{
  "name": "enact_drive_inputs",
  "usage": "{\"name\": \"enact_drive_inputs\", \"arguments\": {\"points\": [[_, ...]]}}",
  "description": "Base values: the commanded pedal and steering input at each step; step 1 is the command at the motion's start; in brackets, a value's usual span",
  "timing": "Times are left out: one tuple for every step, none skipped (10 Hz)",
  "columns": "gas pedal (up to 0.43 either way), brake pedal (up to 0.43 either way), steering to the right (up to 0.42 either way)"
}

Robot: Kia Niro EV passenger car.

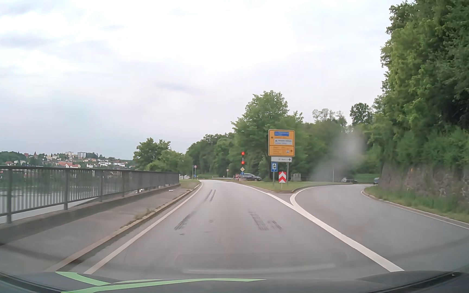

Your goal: Follow the waypoints while adhering to traffic rules and regulations

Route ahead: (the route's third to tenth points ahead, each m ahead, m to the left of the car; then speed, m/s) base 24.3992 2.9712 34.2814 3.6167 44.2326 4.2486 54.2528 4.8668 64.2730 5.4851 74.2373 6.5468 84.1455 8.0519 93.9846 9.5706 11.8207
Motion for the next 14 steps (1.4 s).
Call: {"name": "enact_drive_inputs", "arguments": {"points": [[0.000,0.104,-0.006],[0.000,0.110,-0.006],[0.000,0.116,-0.006],[0.000,0.116,-0.006],[0.000,0.122,-0.006],[0.000,0.128,-0.006],[0.000,0.134,-0.006],[0.000,0.140,-0.006],[0.000,0.140,-0.006],[0.000,0.140,-0.006],[0.000,0.146,-0.006],[0.000,0.152,-0.006],[0.000,0.159,-0.006],[0.000,0.165,-0.006]]}}
